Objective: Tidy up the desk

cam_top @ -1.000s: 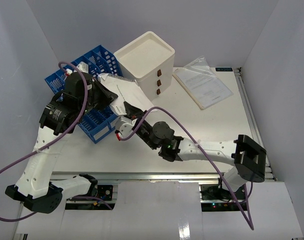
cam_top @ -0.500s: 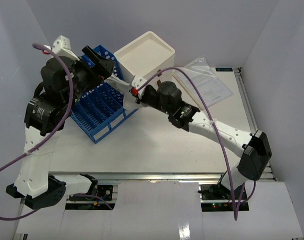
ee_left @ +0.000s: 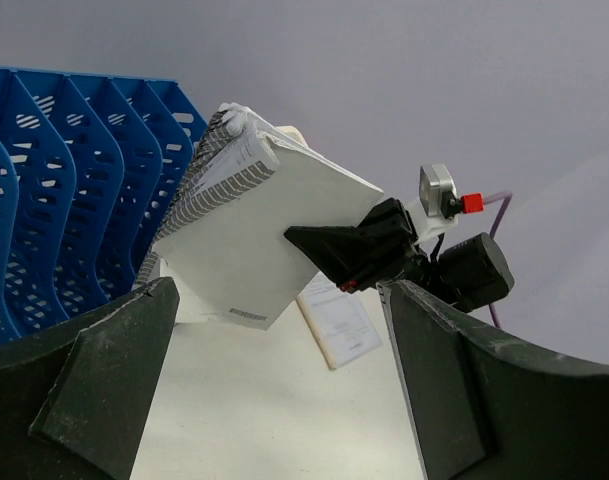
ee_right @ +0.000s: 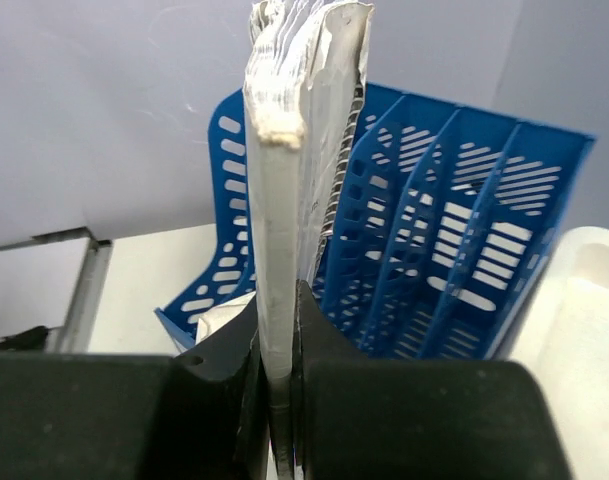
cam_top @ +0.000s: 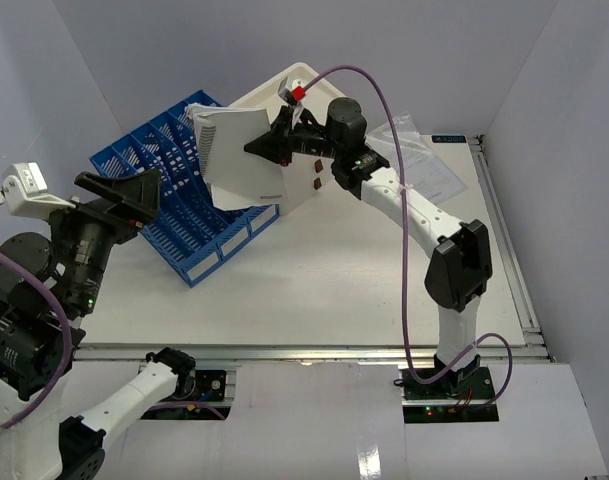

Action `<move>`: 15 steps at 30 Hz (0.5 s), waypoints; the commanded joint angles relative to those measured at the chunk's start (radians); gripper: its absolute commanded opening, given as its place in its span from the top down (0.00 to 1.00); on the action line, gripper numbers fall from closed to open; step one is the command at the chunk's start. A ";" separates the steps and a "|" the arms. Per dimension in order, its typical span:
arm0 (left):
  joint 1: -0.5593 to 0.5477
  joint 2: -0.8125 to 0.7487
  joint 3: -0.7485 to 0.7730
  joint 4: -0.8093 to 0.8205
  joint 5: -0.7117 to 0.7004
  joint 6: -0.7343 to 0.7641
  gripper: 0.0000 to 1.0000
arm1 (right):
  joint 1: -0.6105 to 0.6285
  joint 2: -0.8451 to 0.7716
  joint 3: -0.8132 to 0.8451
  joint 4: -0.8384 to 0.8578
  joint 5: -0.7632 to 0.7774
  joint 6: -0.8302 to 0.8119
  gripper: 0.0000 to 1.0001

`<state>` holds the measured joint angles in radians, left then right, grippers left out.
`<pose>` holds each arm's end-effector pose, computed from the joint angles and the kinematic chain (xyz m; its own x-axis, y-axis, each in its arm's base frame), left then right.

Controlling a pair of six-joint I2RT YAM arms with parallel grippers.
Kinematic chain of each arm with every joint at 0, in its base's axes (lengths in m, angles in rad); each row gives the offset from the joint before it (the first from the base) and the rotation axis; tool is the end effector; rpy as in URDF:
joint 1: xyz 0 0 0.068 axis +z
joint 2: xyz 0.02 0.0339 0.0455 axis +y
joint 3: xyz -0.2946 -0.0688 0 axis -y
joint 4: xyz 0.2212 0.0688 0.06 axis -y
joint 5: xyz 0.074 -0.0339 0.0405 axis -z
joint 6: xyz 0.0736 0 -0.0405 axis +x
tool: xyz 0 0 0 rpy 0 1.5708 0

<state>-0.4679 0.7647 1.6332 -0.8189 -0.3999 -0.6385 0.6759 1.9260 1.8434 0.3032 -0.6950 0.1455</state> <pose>0.0541 0.0048 0.5321 -0.0052 -0.6124 -0.7905 0.0813 0.7876 -0.6108 0.3413 0.3341 0.4598 0.0286 0.1656 -0.9858 -0.9825 0.1862 0.0028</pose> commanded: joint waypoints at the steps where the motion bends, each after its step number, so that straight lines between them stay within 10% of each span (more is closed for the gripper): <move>1: 0.002 0.005 -0.021 -0.045 -0.018 0.023 0.02 | -0.025 0.068 0.144 0.177 -0.097 0.159 0.92; 15: 0.002 -0.031 -0.134 -0.041 -0.017 0.009 0.02 | -0.127 0.193 0.245 0.063 0.036 -0.069 0.92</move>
<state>-0.4679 0.7362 1.5265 -0.8713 -0.4137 -0.6323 0.5624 2.1033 2.0288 0.3146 -0.7189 0.1719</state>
